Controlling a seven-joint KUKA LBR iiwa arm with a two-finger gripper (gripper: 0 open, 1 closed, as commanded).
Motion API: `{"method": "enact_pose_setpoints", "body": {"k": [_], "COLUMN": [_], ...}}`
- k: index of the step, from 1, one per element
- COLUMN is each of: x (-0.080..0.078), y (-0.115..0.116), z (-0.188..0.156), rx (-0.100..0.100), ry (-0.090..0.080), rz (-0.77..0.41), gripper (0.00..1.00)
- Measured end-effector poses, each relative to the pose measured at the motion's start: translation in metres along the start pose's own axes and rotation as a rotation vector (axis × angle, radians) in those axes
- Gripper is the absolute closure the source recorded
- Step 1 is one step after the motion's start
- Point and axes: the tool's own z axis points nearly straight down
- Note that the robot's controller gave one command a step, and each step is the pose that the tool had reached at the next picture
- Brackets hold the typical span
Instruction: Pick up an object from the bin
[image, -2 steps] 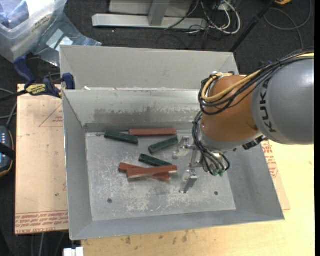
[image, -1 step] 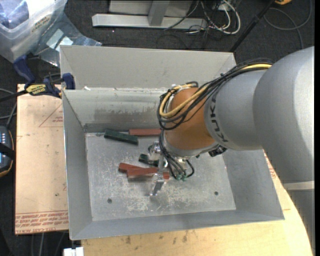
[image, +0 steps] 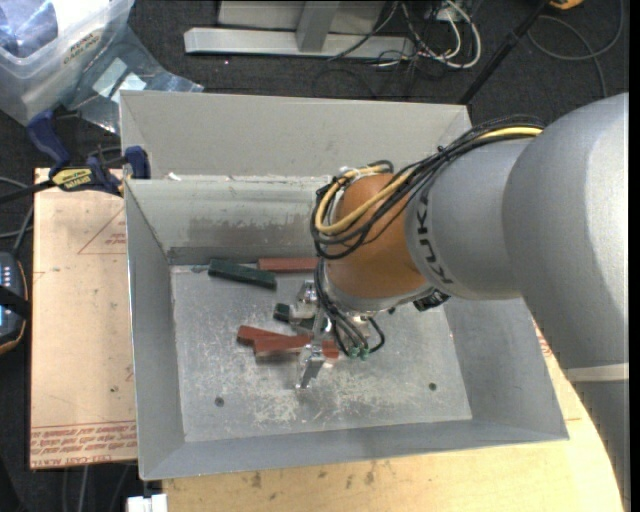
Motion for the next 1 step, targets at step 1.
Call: {"method": "enact_pose_setpoints", "body": {"k": [1], "x": [0.0012], "y": [0.0024], "z": [-0.0044], "rx": [0.001], "ry": [0.008], "rz": [0.015], "gripper": [0.00]}}
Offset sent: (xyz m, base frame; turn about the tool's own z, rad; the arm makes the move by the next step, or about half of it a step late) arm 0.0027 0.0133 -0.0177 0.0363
